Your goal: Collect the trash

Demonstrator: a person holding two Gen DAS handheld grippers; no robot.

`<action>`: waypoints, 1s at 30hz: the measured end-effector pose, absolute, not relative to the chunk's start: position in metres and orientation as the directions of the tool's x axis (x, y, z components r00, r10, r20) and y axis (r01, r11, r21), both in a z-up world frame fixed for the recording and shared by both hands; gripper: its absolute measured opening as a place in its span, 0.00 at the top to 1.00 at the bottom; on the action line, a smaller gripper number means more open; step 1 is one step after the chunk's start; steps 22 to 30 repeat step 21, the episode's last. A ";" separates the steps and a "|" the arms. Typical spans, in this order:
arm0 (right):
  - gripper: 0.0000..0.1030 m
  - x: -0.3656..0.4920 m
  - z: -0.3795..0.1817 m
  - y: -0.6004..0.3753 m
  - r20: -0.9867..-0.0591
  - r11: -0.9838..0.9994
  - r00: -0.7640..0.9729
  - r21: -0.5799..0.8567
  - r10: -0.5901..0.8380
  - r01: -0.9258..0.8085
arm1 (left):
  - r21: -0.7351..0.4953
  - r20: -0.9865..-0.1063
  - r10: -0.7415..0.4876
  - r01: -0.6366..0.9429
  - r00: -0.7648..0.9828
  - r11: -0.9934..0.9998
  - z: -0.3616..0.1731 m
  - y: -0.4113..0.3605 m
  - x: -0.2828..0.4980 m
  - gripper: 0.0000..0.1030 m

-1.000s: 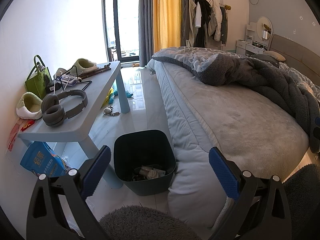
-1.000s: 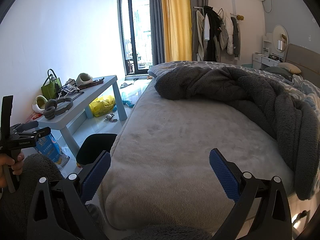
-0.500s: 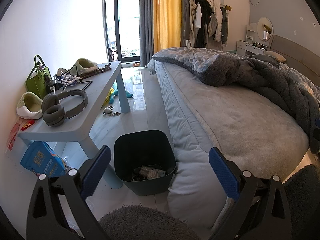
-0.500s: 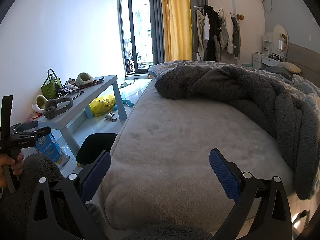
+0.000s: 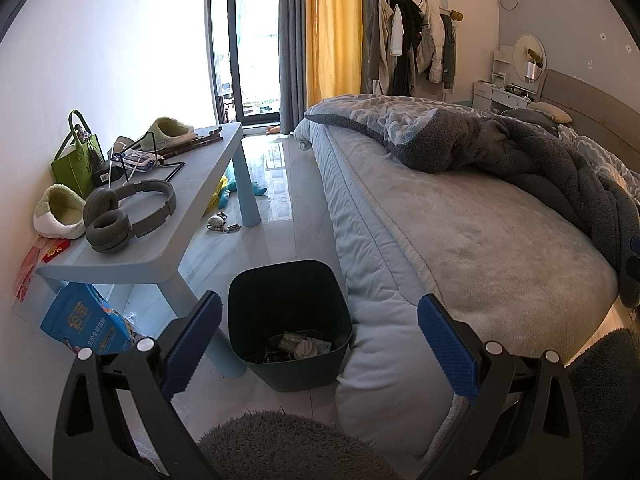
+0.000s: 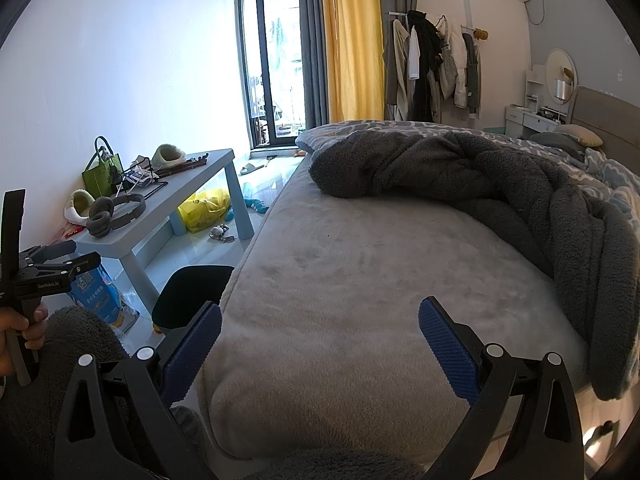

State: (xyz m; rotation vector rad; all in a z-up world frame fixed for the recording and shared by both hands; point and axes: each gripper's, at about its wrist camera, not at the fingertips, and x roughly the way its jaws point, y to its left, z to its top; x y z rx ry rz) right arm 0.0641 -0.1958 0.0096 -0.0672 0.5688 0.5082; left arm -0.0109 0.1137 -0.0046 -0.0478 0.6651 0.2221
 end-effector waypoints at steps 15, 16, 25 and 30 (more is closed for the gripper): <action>0.03 0.064 0.010 -0.196 -0.530 0.875 0.723 0.079 0.443 -0.478 | 0.023 -0.619 0.185 -0.218 0.763 0.976 -0.005 0.113 -0.011 0.03; 0.03 0.064 0.010 -0.196 -0.531 0.875 0.723 0.078 0.442 -0.477 | 0.020 -0.620 0.184 -0.220 0.763 0.975 -0.005 0.113 -0.010 0.03; 0.03 0.065 0.010 -0.196 -0.531 0.875 0.722 0.078 0.442 -0.478 | 0.011 -0.619 0.181 -0.222 0.764 0.975 -0.005 0.113 -0.011 0.03; 0.03 0.065 0.010 -0.196 -0.531 0.875 0.722 0.078 0.442 -0.478 | 0.011 -0.619 0.181 -0.222 0.764 0.975 -0.005 0.113 -0.011 0.03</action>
